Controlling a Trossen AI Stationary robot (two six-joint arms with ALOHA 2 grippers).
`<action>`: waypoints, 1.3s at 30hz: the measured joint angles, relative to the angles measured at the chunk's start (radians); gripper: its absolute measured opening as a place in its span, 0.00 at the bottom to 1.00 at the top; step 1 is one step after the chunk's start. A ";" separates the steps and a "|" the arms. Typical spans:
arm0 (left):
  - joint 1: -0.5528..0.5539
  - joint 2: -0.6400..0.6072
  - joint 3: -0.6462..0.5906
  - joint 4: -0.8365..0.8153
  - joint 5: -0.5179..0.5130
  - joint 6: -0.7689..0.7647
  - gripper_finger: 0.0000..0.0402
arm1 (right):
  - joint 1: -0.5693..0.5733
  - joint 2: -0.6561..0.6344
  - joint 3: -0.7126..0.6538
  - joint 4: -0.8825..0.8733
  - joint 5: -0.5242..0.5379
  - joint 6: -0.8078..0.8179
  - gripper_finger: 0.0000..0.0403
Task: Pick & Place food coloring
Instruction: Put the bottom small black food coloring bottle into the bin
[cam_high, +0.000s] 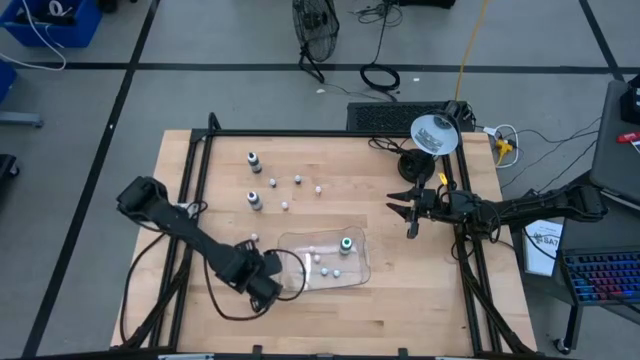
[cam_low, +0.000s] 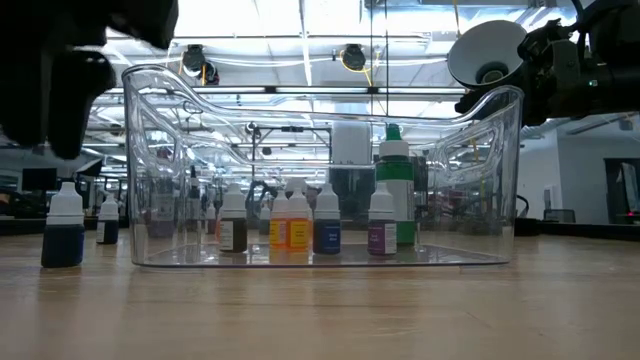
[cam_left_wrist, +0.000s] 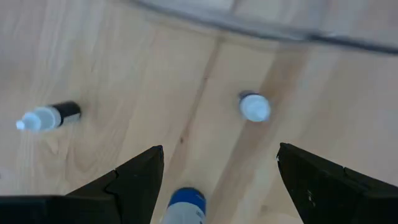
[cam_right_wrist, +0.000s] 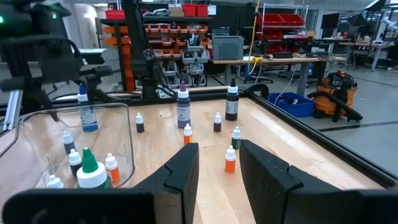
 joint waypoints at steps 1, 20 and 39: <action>-0.009 0.006 -0.009 0.008 -0.022 -0.012 0.77 | 0.000 0.000 0.000 0.000 0.000 0.000 0.27; -0.100 0.017 -0.210 0.433 -0.170 0.044 0.77 | 0.000 0.000 0.000 0.000 0.000 0.000 0.26; -0.090 0.016 -0.255 0.449 -0.201 0.089 0.77 | 0.000 0.000 0.000 0.000 0.000 0.000 0.26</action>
